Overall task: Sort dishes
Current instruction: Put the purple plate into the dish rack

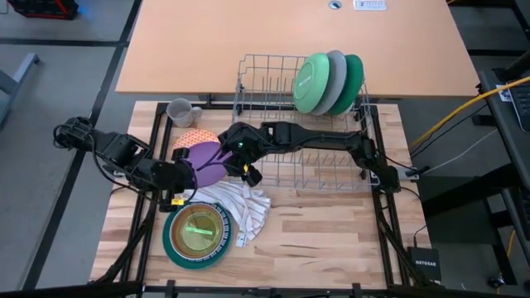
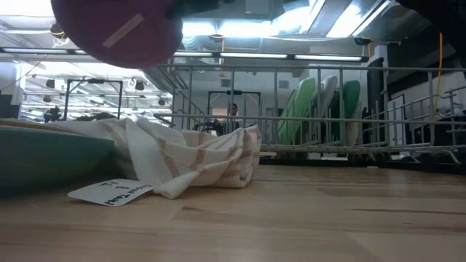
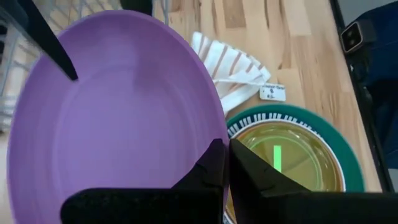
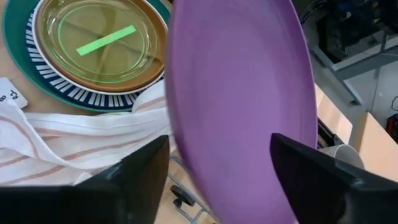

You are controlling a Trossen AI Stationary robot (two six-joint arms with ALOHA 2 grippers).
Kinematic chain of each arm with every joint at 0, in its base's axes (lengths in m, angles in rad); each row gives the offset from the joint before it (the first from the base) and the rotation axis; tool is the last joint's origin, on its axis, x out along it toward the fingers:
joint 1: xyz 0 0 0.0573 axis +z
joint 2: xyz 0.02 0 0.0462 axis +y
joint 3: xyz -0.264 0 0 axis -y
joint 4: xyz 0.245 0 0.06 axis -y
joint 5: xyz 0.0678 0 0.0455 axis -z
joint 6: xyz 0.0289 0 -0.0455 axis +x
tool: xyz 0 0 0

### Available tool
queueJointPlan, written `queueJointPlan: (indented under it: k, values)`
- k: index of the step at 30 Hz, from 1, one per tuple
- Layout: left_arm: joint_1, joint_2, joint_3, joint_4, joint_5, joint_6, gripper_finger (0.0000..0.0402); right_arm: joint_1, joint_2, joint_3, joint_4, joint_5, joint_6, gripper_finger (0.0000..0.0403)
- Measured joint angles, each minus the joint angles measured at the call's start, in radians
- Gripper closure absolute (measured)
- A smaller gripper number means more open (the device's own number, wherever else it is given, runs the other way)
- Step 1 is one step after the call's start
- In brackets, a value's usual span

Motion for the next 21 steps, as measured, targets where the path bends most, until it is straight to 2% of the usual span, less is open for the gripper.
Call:
queueJointPlan:
  k: [9, 17, 21]
  values:
    - [0.000, 0.000, 0.000, 0.021, -0.001, 0.073, 0.0401, 0.000, 0.000, 0.000, -0.059, 0.070, 0.059, 0.0222]
    - [0.000, -0.001, 0.000, 0.016, -0.026, 0.155, 0.0401, 0.003, 0.000, 0.000, -0.124, 0.059, 0.060, 0.0331]
    - [0.000, -0.003, 0.000, 0.010, -0.040, 0.172, 0.0401, 0.005, 0.001, 0.000, -0.139, 0.053, 0.056, 0.0353]
